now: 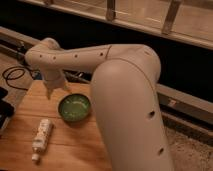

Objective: Place the bottle in the ceramic bowl

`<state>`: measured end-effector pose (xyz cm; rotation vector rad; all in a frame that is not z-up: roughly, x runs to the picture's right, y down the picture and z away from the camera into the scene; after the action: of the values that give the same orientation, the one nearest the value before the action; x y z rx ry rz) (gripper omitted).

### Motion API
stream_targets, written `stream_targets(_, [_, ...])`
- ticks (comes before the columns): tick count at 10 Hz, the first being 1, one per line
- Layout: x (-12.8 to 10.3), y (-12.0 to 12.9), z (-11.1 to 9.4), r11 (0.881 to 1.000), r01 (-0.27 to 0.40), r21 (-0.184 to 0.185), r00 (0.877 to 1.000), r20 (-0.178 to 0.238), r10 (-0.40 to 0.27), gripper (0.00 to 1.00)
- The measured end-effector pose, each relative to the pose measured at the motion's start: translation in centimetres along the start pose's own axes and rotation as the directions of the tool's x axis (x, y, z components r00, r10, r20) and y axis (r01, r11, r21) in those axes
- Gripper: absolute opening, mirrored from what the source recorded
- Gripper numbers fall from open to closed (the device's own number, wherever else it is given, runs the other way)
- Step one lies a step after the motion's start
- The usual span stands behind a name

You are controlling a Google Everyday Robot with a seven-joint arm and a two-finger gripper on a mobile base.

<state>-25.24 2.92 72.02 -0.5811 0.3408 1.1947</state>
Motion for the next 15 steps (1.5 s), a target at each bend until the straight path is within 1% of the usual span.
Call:
stream_targets(1, [0.2,1.9,-0.4,0.999,0.034,-0.006,0.999,0.021,-0.034,0.65])
stream_targets(2, [0.8,4.2,-0.8,0.998,0.057,-0.017,0.997,0.052,-0.056,0.65])
stream_targets(3, [1.4,5.3,-1.1,0.997,0.072,-0.020,0.994,0.078,-0.070,0.65])
stream_targets(4, [1.9,5.7,-1.3,0.997,0.079,-0.022,0.993,0.093,-0.077,0.65])
stream_targets(5, [2.9,5.4,-1.3,0.997,0.079,-0.025,0.991,0.109,-0.076,0.65])
stream_targets(6, [3.6,5.1,-1.3,0.997,0.071,-0.023,0.991,0.114,-0.068,0.65])
stream_targets(7, [4.0,4.8,-1.2,0.998,0.067,-0.021,0.991,0.116,-0.064,0.65])
stream_targets(11, [4.1,4.9,-1.2,0.997,0.067,-0.026,0.992,0.113,-0.064,0.65])
stream_targets(12, [4.9,5.0,-0.6,0.997,0.069,-0.036,0.993,0.101,-0.065,0.65])
stream_targets(14, [7.4,5.7,1.0,0.997,0.047,-0.068,0.997,0.066,-0.042,0.65])
stream_targets(15, [9.2,6.9,1.9,0.995,0.044,-0.089,0.998,0.038,-0.040,0.65])
